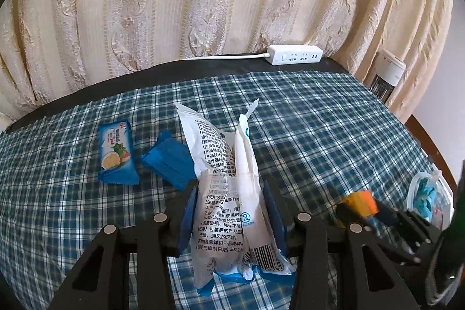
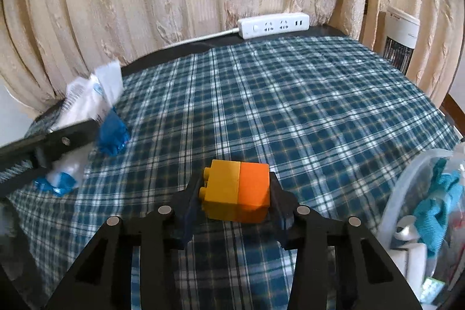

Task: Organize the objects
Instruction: 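Carry the orange block and white bag toward the clear bowl with both tools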

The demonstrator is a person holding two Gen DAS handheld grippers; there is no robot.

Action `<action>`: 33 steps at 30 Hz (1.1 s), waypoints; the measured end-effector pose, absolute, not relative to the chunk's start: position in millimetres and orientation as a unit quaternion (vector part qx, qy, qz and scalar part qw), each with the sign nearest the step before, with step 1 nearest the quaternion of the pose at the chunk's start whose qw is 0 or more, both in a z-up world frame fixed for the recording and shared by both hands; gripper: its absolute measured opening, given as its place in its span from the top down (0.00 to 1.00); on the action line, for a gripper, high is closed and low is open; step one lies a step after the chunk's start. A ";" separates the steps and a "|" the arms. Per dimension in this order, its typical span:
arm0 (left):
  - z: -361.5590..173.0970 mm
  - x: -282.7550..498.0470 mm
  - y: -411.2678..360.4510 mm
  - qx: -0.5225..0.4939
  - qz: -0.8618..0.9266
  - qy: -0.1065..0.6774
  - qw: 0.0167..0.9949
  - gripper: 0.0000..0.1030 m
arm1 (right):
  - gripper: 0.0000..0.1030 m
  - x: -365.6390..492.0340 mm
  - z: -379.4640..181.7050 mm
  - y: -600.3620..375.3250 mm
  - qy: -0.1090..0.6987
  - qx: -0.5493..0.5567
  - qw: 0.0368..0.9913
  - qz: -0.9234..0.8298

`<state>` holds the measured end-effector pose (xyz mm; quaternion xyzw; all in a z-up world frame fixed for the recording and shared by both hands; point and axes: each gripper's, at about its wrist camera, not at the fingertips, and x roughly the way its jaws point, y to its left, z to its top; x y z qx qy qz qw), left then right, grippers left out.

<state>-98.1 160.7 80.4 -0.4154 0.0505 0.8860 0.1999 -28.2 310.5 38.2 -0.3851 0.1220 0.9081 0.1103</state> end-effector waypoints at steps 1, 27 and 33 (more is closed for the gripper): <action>80.1 -97.8 161.5 -0.416 0.886 0.051 0.200 0.54 | 0.57 -25.6 40.9 311.3 0.123 -0.382 0.109 0.909; 83.6 -86.9 168.7 -0.412 0.883 0.057 0.217 0.54 | 0.57 42.8 84.7 336.8 0.152 -0.324 0.144 0.923; 86.5 -78.0 175.8 -0.406 0.883 0.065 0.229 0.54 | 0.57 81.6 97.8 364.0 0.149 -0.311 0.192 0.919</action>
